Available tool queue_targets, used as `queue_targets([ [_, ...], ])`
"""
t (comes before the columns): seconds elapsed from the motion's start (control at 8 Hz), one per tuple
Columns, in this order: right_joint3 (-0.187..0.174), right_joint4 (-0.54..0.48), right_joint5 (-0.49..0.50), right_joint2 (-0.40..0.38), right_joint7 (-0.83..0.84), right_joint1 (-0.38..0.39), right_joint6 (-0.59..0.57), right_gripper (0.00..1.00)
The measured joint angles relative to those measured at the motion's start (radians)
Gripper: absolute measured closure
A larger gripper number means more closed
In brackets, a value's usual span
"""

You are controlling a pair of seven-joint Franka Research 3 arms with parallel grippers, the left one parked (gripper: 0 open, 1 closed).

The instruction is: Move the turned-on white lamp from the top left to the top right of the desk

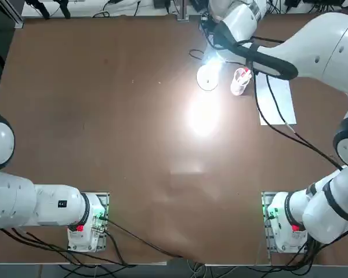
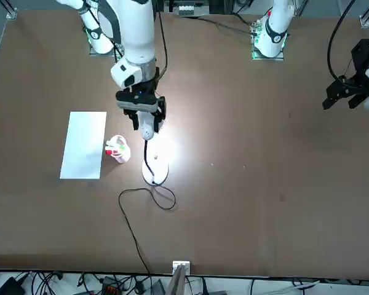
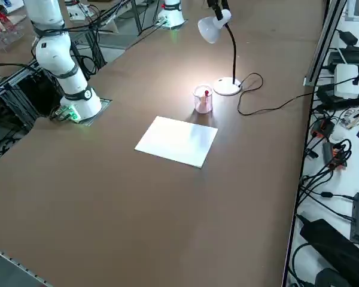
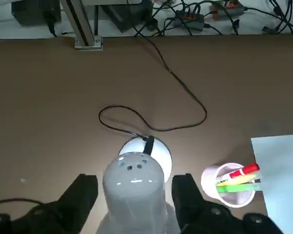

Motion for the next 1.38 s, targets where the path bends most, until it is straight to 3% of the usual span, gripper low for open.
queue_targets([
  [0.62,-0.003,0.000,-0.027,0.034,0.001,0.000,0.010,0.08],
  [0.75,-0.003,0.000,-0.034,0.042,0.001,0.000,0.011,0.11],
  [0.88,-0.004,0.001,-0.036,0.046,0.001,0.000,0.014,0.28],
  [1.38,-0.036,0.076,0.014,0.047,0.016,-0.039,0.012,0.28],
])
